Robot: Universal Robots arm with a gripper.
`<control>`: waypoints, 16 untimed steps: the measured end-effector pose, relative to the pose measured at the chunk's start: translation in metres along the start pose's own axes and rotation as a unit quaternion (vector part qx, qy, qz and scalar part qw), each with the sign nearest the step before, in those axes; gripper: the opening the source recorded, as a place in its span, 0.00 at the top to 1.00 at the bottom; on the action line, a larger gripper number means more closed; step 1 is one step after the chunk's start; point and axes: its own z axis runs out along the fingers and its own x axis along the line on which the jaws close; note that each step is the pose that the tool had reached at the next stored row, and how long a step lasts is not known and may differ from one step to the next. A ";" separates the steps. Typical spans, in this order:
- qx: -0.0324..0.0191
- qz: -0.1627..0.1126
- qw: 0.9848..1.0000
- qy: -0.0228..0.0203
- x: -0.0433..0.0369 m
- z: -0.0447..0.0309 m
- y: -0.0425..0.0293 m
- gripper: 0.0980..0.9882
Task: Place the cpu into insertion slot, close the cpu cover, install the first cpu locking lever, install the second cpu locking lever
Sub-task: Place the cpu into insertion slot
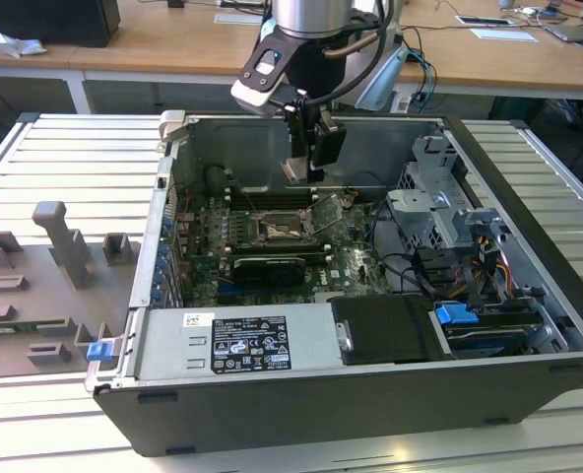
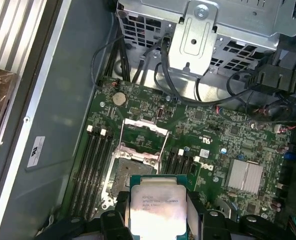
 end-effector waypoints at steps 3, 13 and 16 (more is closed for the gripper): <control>0.000 0.000 1.000 0.000 0.0000 0.0025 -0.0002 0.50; 0.000 0.001 1.000 0.000 -0.0001 0.0110 -0.0009 0.50; 0.000 0.001 1.000 0.000 -0.0001 0.0155 -0.0013 0.50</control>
